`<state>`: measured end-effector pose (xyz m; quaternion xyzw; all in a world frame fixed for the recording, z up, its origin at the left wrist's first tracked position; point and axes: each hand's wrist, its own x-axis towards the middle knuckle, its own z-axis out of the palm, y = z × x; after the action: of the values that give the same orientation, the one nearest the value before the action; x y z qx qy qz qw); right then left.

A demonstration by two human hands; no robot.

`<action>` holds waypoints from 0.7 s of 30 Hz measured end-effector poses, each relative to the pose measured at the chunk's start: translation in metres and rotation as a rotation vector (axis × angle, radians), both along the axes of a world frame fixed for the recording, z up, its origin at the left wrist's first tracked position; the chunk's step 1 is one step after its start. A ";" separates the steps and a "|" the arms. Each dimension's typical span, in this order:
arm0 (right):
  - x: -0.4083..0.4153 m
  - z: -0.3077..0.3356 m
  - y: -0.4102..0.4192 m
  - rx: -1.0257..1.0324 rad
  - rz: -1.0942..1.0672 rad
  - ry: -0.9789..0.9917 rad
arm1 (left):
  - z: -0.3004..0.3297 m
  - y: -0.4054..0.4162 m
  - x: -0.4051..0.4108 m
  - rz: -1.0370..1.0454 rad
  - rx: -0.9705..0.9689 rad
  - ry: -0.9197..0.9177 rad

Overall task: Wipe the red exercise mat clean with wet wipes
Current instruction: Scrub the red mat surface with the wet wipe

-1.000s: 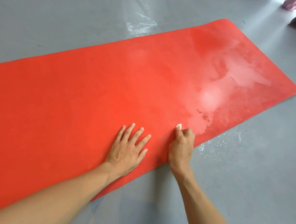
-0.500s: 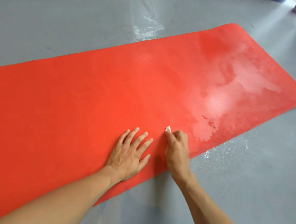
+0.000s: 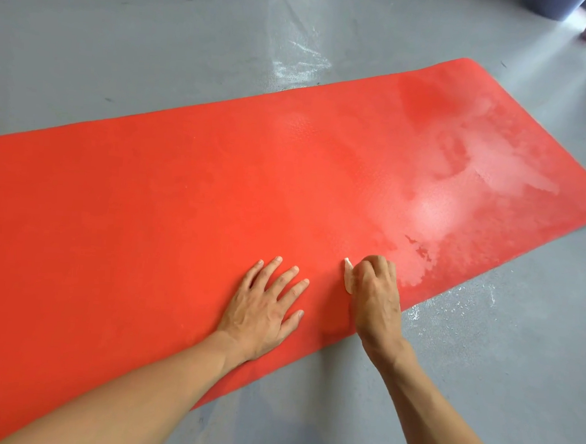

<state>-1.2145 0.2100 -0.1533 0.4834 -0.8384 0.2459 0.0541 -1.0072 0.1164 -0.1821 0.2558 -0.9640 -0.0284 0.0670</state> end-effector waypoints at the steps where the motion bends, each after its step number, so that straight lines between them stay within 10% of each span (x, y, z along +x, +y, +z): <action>1: 0.002 -0.001 0.001 0.006 0.072 0.013 | 0.000 0.000 0.000 0.000 0.000 0.001; 21: 0.036 -0.021 0.010 0.122 0.062 -0.003 | 0.006 0.001 -0.003 0.003 0.009 -0.023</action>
<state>-1.1784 0.2205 -0.1746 0.5111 -0.8366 0.1966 0.0155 -1.0105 0.1170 -0.1762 0.2576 -0.9642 -0.0299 0.0546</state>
